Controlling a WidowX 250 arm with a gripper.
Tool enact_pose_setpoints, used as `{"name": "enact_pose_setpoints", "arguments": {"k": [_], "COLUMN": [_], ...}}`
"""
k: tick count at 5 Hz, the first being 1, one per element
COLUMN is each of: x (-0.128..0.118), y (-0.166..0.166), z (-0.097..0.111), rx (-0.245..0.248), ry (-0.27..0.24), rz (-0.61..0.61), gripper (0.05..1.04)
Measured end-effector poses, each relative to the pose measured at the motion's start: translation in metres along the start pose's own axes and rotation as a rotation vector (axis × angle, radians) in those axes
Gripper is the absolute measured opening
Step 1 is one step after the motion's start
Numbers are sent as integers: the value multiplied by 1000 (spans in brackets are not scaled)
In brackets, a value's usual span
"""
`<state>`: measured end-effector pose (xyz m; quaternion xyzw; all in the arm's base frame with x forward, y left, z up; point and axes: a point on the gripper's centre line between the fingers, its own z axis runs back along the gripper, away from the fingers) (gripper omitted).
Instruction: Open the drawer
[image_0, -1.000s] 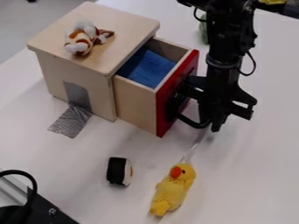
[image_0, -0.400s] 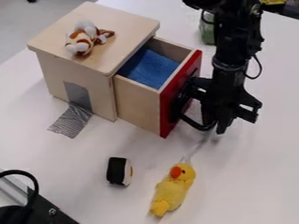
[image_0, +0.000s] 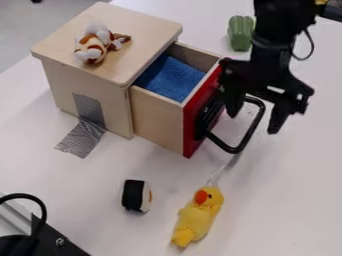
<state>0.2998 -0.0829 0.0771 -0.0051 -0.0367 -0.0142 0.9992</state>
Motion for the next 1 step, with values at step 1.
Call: {"name": "enact_pose_setpoints", "arguments": {"k": [1], "x": [-2], "y": [1], "z": [23], "rx": [-6], "ry": [-29], "rz": [6], "gripper": [997]}}
